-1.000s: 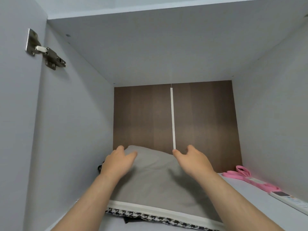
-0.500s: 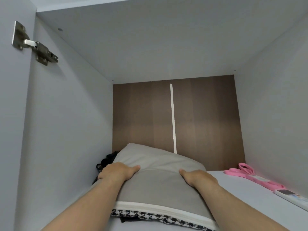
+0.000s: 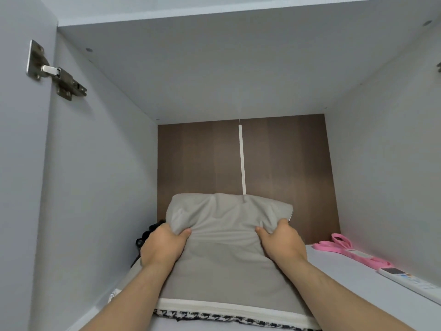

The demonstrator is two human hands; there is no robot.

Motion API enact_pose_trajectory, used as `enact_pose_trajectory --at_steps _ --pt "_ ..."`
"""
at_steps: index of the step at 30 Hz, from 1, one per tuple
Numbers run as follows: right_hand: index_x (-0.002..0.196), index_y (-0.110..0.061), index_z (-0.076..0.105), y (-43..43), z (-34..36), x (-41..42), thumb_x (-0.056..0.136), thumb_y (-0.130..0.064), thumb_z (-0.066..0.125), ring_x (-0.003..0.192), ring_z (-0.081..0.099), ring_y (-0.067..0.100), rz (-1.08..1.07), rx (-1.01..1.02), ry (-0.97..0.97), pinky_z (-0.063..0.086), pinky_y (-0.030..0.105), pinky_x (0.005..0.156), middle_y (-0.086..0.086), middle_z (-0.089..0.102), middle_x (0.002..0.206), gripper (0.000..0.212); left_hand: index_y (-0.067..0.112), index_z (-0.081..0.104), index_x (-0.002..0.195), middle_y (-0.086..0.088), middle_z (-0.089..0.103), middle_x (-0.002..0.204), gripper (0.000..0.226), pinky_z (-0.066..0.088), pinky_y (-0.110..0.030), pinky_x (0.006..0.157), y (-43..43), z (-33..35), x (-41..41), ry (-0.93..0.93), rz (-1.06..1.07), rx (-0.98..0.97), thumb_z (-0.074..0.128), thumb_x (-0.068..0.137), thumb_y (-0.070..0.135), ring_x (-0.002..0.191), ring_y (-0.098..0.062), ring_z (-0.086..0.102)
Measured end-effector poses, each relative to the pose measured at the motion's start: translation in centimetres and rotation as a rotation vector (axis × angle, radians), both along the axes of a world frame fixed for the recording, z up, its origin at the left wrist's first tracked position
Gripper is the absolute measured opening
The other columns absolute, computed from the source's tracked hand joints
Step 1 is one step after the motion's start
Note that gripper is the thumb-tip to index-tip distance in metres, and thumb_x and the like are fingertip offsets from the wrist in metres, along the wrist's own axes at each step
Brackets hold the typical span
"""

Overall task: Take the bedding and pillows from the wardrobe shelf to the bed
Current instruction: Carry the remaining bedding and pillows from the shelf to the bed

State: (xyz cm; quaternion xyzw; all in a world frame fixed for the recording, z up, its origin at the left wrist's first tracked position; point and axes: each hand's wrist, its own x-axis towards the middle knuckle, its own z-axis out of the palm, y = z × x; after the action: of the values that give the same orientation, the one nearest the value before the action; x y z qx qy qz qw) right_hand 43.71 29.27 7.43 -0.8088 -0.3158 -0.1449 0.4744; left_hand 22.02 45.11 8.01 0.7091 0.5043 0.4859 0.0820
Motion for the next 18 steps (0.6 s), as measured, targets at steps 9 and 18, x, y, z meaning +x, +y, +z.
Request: enact_pose_trajectory --at_steps 9,18 --pt "0.096 -0.014 0.045 -3.4 3.1 -2.9 0.079 -0.065 0.058 0.089 0.063 0.036 -0.070 0.171 -0.093 0.052 0.040 0.073 0.011 0.066 0.097 0.055 0.015 0.053 0.074 -0.003 0.057 0.073 0.052 0.038 -0.033 0.058 -2.1 2.7 -2.0 -0.206 -0.058 0.157 0.062 0.072 0.066 0.067 -0.028 0.050" --pt "0.101 -0.014 0.047 -12.8 3.9 -6.7 0.079 -0.060 0.062 0.086 0.059 0.035 -0.071 0.298 -0.121 0.046 0.038 0.069 0.010 0.066 0.098 0.054 0.015 0.049 0.071 -0.002 0.052 0.068 0.055 0.039 -0.035 0.058 -9.9 3.5 -4.7 -0.326 -0.146 0.240 0.062 0.068 0.069 0.066 -0.029 0.047"
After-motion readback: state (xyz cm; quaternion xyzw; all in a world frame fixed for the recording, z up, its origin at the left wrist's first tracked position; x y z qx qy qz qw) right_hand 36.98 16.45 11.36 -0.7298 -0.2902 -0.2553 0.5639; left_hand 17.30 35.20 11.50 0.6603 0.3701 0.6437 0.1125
